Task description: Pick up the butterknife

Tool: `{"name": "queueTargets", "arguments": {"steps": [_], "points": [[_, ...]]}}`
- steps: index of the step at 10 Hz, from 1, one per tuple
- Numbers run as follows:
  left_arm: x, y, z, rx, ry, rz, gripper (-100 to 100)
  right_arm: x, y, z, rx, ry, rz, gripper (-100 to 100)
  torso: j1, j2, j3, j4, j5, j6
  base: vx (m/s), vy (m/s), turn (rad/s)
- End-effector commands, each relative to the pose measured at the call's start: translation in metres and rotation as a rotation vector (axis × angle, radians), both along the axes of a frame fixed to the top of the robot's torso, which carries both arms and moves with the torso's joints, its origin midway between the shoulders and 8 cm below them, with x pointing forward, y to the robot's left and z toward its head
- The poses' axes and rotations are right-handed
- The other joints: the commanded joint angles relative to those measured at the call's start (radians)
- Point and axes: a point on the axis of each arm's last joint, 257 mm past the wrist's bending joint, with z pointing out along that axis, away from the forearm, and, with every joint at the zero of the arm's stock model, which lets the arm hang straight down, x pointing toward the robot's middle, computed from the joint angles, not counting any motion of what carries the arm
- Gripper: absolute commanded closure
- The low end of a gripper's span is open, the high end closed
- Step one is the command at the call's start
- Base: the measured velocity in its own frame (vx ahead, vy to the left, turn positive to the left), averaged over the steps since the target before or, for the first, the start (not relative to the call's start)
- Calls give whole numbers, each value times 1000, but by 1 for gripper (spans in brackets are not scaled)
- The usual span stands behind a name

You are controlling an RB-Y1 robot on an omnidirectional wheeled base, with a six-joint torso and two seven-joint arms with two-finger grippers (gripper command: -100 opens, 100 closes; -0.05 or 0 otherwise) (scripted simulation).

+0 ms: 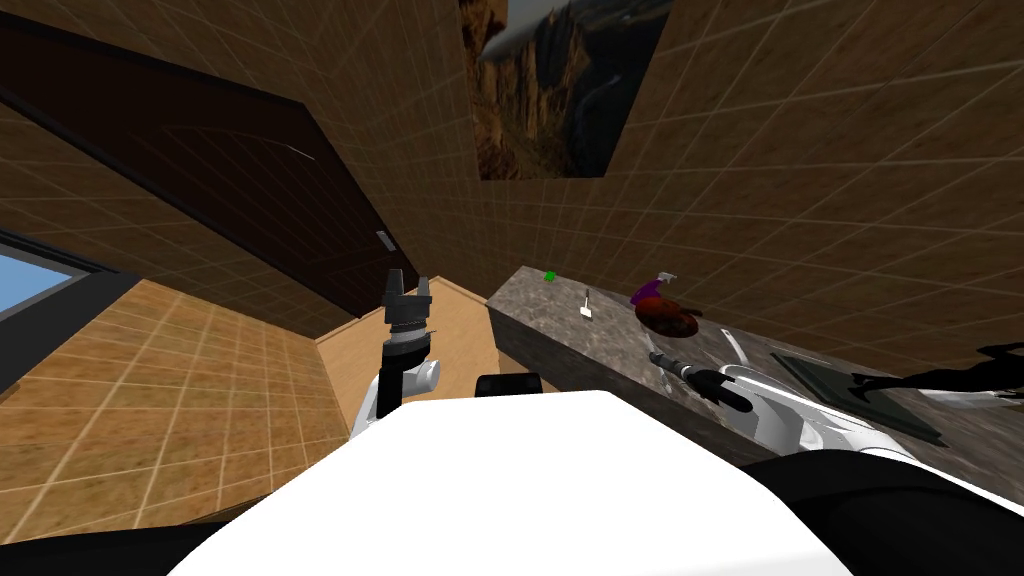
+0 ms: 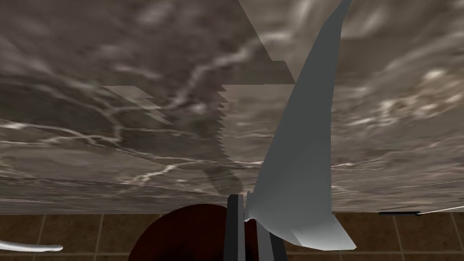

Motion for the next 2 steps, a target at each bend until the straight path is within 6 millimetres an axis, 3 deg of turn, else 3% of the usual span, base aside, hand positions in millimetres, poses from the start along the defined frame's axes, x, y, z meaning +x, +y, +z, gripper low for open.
{"name": "queueTargets", "arguments": {"steps": [1, 2], "points": [[0, 0, 0, 0, 0, 0, 0, 0, 0, 0, 0, 0, 0, 100, 0, 0, 0, 0, 0, 0, -12, 17, -17], [0, 0, 0, 0, 0, 0, 0, 0, 0, 0, 1, 0, -1, 0, -1, -1, 0, 0, 0, -1, 0, 0, 0]]}}
